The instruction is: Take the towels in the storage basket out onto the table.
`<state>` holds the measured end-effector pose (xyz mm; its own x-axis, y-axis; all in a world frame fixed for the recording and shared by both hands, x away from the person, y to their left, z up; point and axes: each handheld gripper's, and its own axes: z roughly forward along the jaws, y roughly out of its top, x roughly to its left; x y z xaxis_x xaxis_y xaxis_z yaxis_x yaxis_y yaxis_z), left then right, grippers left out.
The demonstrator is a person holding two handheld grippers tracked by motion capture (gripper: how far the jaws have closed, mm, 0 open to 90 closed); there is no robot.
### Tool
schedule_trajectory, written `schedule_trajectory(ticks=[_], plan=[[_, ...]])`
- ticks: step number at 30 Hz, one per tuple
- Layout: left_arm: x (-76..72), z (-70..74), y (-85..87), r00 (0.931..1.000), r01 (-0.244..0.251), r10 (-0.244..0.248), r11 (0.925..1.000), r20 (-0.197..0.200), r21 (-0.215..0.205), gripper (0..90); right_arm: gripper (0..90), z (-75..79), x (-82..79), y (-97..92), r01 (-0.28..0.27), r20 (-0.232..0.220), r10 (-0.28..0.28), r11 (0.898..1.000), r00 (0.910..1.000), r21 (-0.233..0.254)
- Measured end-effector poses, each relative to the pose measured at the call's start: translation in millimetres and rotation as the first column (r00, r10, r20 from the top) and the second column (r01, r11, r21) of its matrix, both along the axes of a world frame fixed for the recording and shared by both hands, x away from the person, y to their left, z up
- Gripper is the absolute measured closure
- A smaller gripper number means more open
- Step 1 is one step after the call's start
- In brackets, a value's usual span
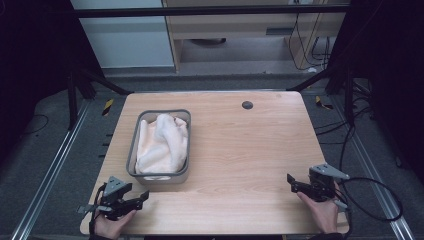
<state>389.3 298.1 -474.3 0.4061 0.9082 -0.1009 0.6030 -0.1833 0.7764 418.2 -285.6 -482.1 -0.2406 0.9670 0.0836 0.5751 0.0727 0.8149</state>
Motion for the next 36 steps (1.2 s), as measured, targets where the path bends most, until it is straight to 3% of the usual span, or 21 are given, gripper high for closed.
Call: schedule_trajectory(ticks=[5, 7, 15, 36], plan=[[-1.6, 7.4, 2.8, 0.999, -0.03, 0.031, 0.9993, 0.033, -0.022, 29.2, 13.7, 2.0, -2.4, 5.1, -0.021, 0.007, 0.021, 1.0, 0.9997, 0.004], [-4.6, 15.0, 6.1, 0.9958, -0.051, 0.054, 0.9977, 0.073, -0.045, 29.4, 13.8, 2.5, -2.8, 7.5, -0.033, 0.006, 0.033, 0.999, 0.9994, 0.008], [-8.0, 30.6, 11.2, 0.9874, -0.079, 0.088, 0.9939, 0.132, -0.077, 30.2, 14.3, 3.6, -4.1, 10.0, -0.05, 0.015, 0.05, 0.999, 0.9986, 0.013], [6.6, 62.1, -10.2, 0.9824, -0.012, 0.024, 0.9977, 0.185, -0.067, 31.1, 13.6, 0.8, -3.6, 12.7, -0.069, 0.006, 0.07, 0.997, 0.9976, -0.028]])
